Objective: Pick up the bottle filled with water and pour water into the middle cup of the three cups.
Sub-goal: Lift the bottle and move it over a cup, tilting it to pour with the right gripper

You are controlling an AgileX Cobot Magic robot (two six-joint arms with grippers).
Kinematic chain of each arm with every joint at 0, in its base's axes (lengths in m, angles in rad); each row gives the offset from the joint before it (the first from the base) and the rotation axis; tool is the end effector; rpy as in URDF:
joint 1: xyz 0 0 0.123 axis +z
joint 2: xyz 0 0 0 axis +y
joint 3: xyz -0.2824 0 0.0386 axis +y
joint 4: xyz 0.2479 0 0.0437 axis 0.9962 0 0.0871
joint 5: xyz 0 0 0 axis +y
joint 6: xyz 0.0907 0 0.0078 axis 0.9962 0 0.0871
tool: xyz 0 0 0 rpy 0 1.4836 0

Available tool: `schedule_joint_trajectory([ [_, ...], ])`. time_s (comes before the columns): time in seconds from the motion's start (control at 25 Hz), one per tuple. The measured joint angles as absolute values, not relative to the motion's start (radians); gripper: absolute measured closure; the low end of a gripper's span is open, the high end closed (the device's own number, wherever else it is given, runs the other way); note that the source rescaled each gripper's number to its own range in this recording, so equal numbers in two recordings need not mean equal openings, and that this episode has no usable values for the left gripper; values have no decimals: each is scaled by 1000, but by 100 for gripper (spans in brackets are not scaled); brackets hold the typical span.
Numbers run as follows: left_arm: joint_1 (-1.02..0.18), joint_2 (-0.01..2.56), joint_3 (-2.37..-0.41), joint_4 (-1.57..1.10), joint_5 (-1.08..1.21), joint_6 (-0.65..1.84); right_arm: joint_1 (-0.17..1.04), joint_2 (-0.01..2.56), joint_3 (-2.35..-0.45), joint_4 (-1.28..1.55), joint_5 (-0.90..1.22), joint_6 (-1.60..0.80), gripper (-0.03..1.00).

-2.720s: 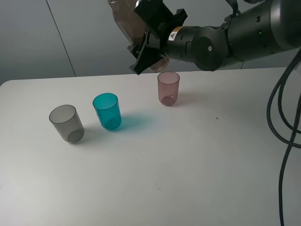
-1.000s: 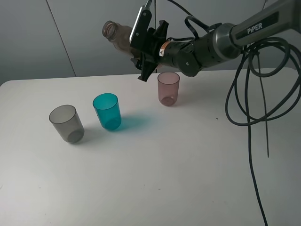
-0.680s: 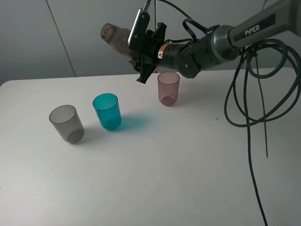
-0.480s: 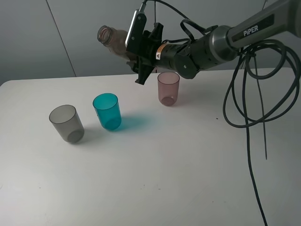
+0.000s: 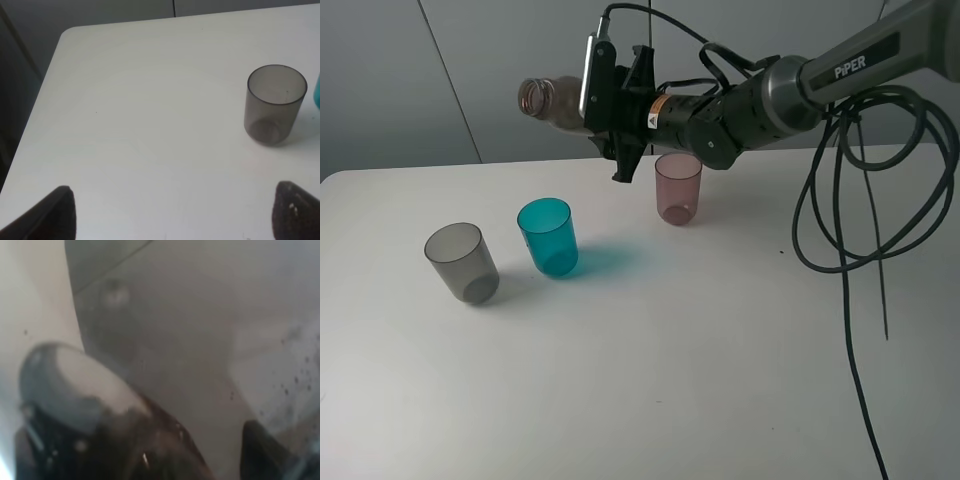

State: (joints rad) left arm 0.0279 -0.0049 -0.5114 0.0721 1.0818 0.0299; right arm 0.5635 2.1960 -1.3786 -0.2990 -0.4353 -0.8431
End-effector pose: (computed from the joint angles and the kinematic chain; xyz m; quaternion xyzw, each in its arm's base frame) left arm -0.0081 0.0056 0.2788 -0.0012 0.8539 0.0510 0.5179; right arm 0.4031 0.2680 0.1506 -0.6250 0.5115 -0.1118 0.5790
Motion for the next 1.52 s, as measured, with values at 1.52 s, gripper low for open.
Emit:
schedule_joint_trajectory([
  [1.52, 28, -5, -511, 72, 1082, 30, 576, 2205, -1379, -274, -445, -1085, 93],
])
